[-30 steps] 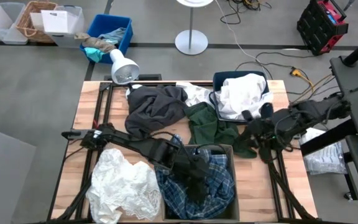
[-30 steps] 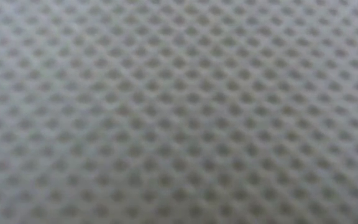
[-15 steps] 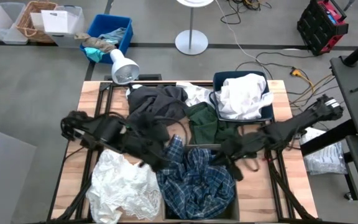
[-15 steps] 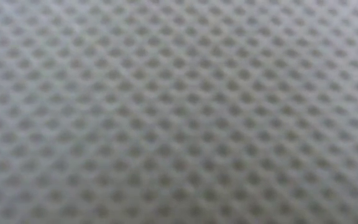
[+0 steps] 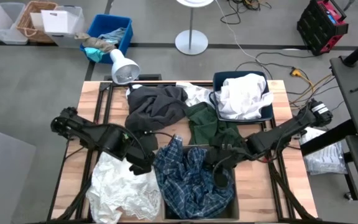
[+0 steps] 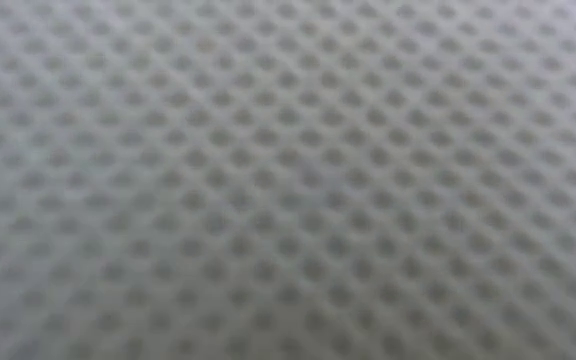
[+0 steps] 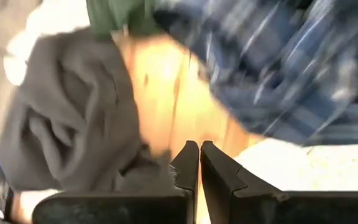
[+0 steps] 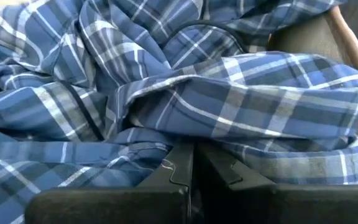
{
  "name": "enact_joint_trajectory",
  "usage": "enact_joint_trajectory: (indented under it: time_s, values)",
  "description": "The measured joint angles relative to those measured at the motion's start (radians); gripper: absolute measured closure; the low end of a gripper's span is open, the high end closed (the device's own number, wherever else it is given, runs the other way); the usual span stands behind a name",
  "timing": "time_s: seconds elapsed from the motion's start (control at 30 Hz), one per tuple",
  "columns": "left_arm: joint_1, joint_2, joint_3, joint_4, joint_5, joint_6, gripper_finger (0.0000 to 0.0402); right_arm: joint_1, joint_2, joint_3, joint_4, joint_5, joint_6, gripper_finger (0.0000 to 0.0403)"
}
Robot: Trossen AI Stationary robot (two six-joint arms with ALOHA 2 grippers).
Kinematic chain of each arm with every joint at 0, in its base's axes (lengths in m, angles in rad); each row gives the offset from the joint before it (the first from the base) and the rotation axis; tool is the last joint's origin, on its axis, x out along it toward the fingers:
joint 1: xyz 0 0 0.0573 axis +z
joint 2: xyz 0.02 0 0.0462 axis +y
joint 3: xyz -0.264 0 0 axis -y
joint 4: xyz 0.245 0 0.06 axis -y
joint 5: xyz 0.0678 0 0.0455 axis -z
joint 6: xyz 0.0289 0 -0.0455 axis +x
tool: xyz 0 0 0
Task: Sort clothes
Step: Put the blue checkered polo shirt into the brown laundry organizer
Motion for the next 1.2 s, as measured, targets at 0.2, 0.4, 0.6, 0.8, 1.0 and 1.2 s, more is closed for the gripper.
enact_joint_trajectory:
  time_s: [0.2,0.4,0.6,0.8,1.0,1.2]
  values:
    - [-0.010,-0.098,-0.310,0.297,0.035,-0.049,0.0402,0.008,0.038,0.076,-0.067,0.027,-0.006,0.0394]
    - [-0.010,-0.113,-0.459,0.587,0.017,-0.001,0.0402,0.009,0.045,0.095,-0.084,0.037,-0.002,0.0394]
    - [-0.010,-0.102,-0.444,0.642,-0.003,0.018,0.0402,0.009,0.037,0.099,-0.121,0.083,0.033,0.0394]
    - [-0.010,-0.102,-0.345,0.574,-0.024,0.028,0.0402,0.009,0.028,0.135,-0.164,0.119,0.042,0.0394]
    - [-0.010,-0.099,-0.254,0.564,-0.031,0.068,0.0402,0.009,0.027,0.151,-0.163,0.127,0.028,0.0394]
    - [-0.010,-0.040,-0.190,0.578,0.000,0.120,0.0402,0.009,0.020,0.151,-0.162,0.146,0.033,0.0394]
